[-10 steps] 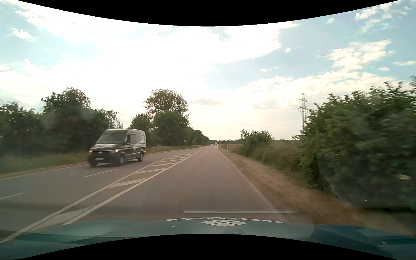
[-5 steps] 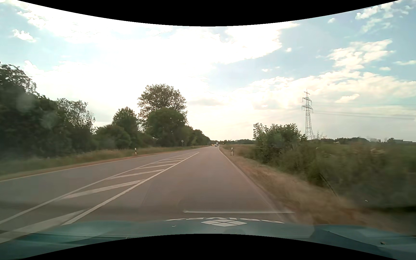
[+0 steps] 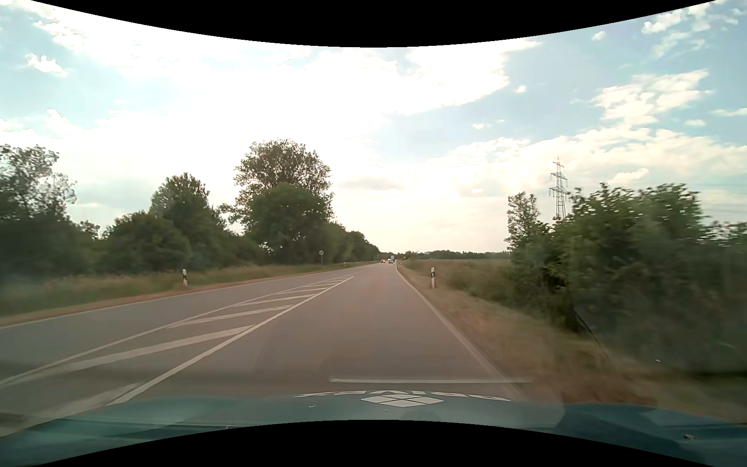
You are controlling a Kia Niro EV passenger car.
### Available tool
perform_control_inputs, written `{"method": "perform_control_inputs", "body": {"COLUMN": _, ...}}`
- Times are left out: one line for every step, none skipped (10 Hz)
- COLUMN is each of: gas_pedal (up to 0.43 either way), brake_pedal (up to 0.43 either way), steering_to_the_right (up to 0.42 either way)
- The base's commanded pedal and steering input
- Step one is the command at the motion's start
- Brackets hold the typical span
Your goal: Follow the waypoints while adhering to traffic rules and regulations
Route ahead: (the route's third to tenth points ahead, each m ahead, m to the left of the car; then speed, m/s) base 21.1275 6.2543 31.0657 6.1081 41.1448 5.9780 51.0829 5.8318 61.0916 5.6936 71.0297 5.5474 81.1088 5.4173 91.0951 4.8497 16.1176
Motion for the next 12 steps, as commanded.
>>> {"method": "perform_control_inputs", "body": {"gas_pedal": 0.209, "brake_pedal": 0.000, "steering_to_the_right": -0.006}}
{"method": "perform_control_inputs", "body": {"gas_pedal": 0.209, "brake_pedal": 0.000, "steering_to_the_right": -0.006}}
{"method": "perform_control_inputs", "body": {"gas_pedal": 0.209, "brake_pedal": 0.000, "steering_to_the_right": -0.006}}
{"method": "perform_control_inputs", "body": {"gas_pedal": 0.209, "brake_pedal": 0.000, "steering_to_the_right": -0.006}}
{"method": "perform_control_inputs", "body": {"gas_pedal": 0.209, "brake_pedal": 0.000, "steering_to_the_right": -0.005}}
{"method": "perform_control_inputs", "body": {"gas_pedal": 0.209, "brake_pedal": 0.000, "steering_to_the_right": -0.005}}
{"method": "perform_control_inputs", "body": {"gas_pedal": 0.220, "brake_pedal": 0.000, "steering_to_the_right": -0.005}}
{"method": "perform_control_inputs", "body": {"gas_pedal": 0.220, "brake_pedal": 0.000, "steering_to_the_right": -0.005}}
{"method": "perform_control_inputs", "body": {"gas_pedal": 0.220, "brake_pedal": 0.000, "steering_to_the_right": -0.005}}
{"method": "perform_control_inputs", "body": {"gas_pedal": 0.220, "brake_pedal": 0.000, "steering_to_the_right": -0.005}}
{"method": "perform_control_inputs", "body": {"gas_pedal": 0.220, "brake_pedal": 0.000, "steering_to_the_right": -0.004}}
{"method": "perform_control_inputs", "body": {"gas_pedal": 0.220, "brake_pedal": 0.000, "steering_to_the_right": -0.004}}
